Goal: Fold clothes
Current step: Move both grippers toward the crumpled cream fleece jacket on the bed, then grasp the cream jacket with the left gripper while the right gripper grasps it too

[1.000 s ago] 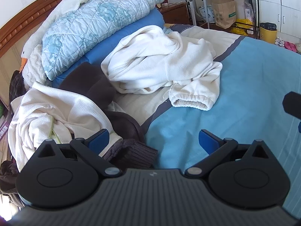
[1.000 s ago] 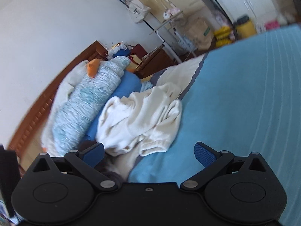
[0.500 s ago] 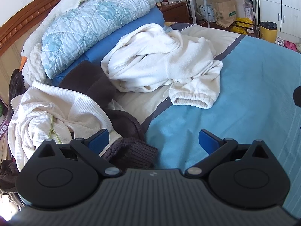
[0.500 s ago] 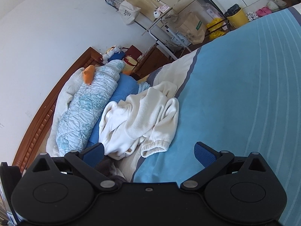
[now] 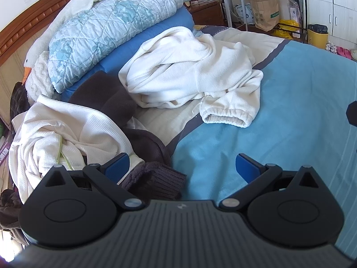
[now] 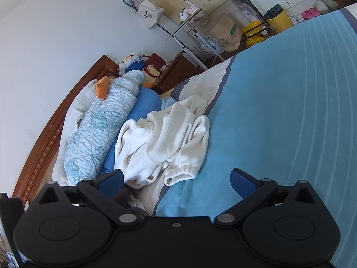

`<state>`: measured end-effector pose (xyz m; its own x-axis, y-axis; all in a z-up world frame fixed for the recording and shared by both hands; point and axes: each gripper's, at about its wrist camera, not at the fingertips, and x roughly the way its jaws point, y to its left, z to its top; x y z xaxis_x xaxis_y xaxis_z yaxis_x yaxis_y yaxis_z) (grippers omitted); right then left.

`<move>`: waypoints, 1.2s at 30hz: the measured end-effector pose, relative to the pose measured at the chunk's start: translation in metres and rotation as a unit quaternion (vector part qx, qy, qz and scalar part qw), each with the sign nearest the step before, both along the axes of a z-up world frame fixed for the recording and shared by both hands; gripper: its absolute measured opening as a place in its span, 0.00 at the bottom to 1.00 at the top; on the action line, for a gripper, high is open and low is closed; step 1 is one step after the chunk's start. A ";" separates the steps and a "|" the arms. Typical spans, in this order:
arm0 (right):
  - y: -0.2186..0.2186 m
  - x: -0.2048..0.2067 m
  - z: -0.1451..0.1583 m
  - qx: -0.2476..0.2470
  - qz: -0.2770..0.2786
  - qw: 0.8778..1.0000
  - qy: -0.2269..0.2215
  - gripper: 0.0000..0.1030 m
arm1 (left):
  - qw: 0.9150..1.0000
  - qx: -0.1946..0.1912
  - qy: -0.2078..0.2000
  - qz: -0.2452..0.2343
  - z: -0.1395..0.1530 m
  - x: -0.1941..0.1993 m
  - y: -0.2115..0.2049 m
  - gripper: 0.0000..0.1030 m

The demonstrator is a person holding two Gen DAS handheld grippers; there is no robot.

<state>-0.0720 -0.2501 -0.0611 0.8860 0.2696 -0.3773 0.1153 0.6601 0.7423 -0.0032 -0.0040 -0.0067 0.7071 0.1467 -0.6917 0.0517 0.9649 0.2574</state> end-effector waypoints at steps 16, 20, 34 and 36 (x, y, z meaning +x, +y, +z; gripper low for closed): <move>0.014 0.027 -0.043 0.036 0.040 0.998 0.043 1.00 | 0.995 -0.093 -0.035 0.022 0.006 0.060 0.051 0.99; 0.021 0.046 -0.055 0.054 0.055 0.995 0.068 1.00 | 0.993 -0.110 -0.049 0.021 0.010 0.084 0.062 0.98; 0.034 0.131 -0.075 0.199 0.144 0.962 0.123 1.00 | 0.996 0.007 -0.079 -0.030 -0.026 0.196 0.084 0.85; 0.033 0.139 -0.076 0.183 0.136 0.964 0.134 1.00 | 0.997 -0.041 -0.065 -0.024 -0.032 0.205 0.095 0.85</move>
